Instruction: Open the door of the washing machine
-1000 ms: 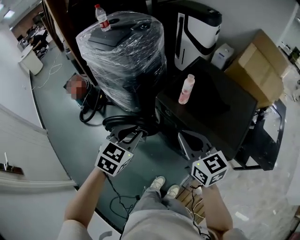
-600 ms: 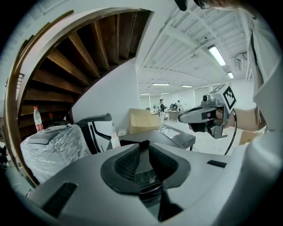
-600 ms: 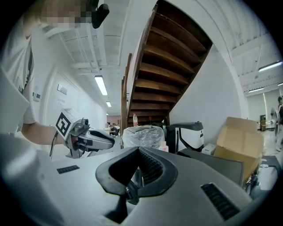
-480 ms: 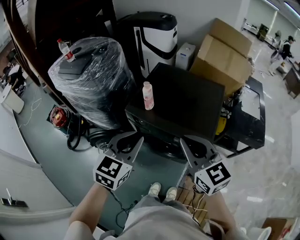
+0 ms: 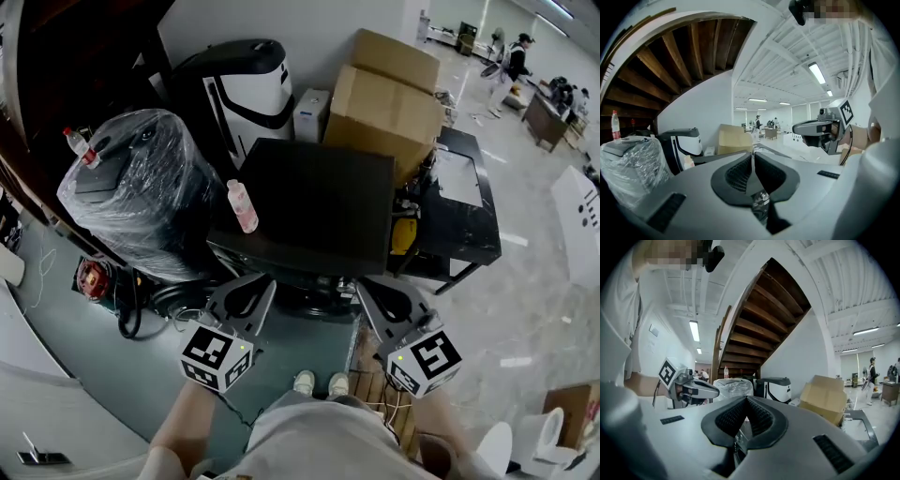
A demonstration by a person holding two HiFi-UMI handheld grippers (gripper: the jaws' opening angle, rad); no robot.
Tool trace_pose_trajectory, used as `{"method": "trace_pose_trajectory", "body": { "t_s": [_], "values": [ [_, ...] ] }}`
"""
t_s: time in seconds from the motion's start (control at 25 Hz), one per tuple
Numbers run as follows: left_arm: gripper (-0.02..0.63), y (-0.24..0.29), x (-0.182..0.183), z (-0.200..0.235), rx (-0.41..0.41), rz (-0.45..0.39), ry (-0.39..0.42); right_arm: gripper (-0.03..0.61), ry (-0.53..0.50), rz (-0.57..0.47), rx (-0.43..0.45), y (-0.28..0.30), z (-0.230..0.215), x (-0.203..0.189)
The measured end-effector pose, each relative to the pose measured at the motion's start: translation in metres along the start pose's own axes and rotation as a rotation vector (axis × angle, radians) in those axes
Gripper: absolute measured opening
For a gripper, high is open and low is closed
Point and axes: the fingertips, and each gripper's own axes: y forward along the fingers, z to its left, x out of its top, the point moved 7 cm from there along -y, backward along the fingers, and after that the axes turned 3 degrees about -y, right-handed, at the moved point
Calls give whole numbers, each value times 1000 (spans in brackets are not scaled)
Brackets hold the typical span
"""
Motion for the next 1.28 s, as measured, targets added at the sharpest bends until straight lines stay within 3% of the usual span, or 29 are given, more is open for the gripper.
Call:
{"method": "trace_pose_trajectory", "body": {
  "t_s": [0.12, 0.28, 0.56, 0.92, 1.28],
  "values": [
    [37, 12, 5, -5, -36, -29, -10, 23, 8, -17, -57, -14, -11, 0],
    [37, 25, 12, -13, -42, -28, 71, 23, -12, -21, -110, -28, -21, 3],
    [37, 39, 17, -23, -77, -13, 159, 22, -25, -6, -123, -39, -27, 2],
    [34, 46, 22, -16, -82, -31, 110, 23, -39, -13, -113, -28, -35, 9],
    [32, 46, 32, -15, -84, -49, 134, 23, -35, -24, -122, -26, -39, 15]
  ]
}}
